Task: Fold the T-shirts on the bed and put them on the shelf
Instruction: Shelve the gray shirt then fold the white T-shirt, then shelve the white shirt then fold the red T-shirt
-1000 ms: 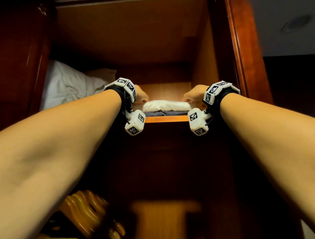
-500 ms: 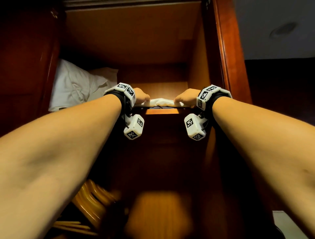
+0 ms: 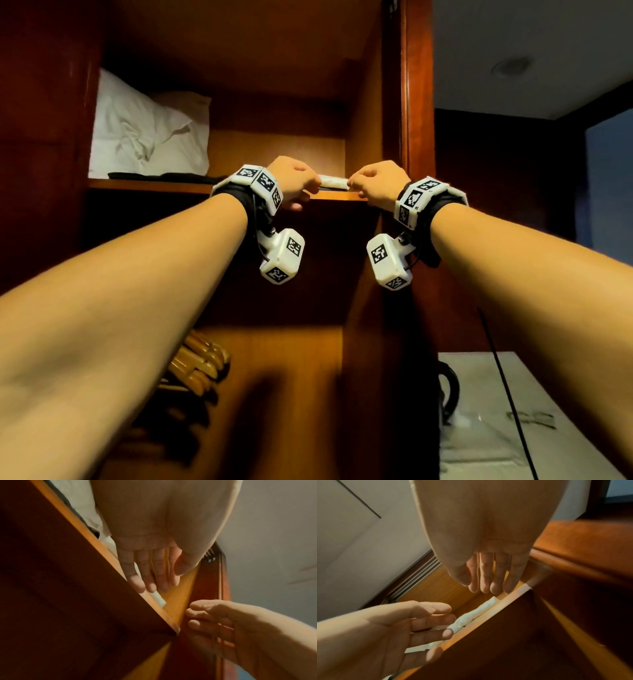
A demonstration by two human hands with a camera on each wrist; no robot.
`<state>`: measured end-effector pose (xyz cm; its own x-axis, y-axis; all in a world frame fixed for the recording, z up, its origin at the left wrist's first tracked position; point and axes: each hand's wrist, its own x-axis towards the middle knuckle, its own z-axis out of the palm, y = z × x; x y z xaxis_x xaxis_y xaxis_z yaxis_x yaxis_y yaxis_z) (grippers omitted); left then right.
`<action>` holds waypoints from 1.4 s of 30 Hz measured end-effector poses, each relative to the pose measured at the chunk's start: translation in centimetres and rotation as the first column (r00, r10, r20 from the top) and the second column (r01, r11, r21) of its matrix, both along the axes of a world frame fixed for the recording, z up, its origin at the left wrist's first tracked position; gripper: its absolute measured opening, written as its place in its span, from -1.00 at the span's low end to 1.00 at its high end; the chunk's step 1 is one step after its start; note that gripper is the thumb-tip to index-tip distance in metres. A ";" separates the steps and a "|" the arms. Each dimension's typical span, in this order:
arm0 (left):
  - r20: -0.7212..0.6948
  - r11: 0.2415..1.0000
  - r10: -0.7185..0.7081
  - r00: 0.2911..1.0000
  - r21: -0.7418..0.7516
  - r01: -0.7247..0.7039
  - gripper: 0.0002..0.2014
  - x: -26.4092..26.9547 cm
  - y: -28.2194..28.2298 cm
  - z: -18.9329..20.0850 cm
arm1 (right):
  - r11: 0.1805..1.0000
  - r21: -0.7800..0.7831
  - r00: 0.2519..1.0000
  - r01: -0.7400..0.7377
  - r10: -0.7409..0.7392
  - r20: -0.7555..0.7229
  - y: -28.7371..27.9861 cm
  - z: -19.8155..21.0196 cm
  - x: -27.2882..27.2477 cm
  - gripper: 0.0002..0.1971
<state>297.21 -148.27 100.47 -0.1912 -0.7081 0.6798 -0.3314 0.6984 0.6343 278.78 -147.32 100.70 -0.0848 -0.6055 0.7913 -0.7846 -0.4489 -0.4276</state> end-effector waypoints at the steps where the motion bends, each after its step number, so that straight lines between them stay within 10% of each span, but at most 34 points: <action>1: -0.022 0.998 -0.050 0.999 0.039 0.051 -0.85 -1.0 0.7 -1.0 | 1.000 0.013 1.000 0.010 -0.010 0.003 0.9 -1.0 -0.6 -0.82; 17: -0.083 0.748 -0.593 0.801 0.311 0.586 -0.85 -27.3 12.3 -11.8 | 0.908 0.234 0.900 0.347 -0.393 0.190 18.6 -12.0 -23.6 -0.87; 42: -0.002 0.314 -0.932 0.362 0.493 0.812 -0.90 -87.1 24.8 -19.7 | 0.412 0.397 0.439 0.820 -0.898 0.026 39.0 -19.9 -76.7 -0.85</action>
